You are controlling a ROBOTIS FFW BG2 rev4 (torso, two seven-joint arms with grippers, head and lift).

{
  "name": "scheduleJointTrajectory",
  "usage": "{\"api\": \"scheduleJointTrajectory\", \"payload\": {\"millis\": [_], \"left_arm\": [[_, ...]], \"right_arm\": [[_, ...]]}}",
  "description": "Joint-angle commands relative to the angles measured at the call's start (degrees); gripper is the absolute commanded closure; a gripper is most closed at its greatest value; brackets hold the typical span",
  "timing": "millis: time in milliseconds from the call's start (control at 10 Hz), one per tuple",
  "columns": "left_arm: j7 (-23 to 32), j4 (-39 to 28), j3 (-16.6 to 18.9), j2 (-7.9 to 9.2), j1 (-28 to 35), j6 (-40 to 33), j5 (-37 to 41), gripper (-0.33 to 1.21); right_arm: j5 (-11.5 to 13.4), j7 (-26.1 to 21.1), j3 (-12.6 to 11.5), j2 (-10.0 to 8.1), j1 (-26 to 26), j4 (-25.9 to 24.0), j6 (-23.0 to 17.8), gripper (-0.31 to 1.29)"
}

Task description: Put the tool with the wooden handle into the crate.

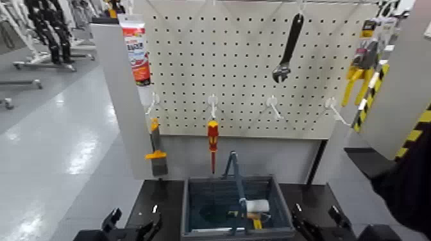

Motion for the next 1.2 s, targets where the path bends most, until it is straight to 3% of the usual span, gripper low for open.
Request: {"api": "scheduleJointTrajectory", "payload": {"millis": [100, 200, 500, 1200], "left_arm": [[0.02, -0.18, 0.06, 0.12, 0.20, -0.16, 0.00, 0.11], [0.02, -0.18, 0.14, 0.12, 0.29, -0.16, 0.00, 0.11], [0.11, -0.44, 0.23, 0.38, 0.55, -0.24, 0.00, 0.11], [0.02, -0.44, 0.06, 0.38, 0.46, -0.16, 0.00, 0.11]], "right_arm": [[5.63, -0.92, -0.43, 0.30, 1.88, -1.73, -1.07, 0.17], [7.47, -1.71, -0.17, 0.30, 2.76, -2.70, -0.89, 0.17], [8.88, -2.94, -0.26, 1.53, 4.26, -3.32, -1.33, 0.17], [9.40, -2.68, -0.26, 1.62, 4.08, -3.23, -1.68, 0.17]]}}
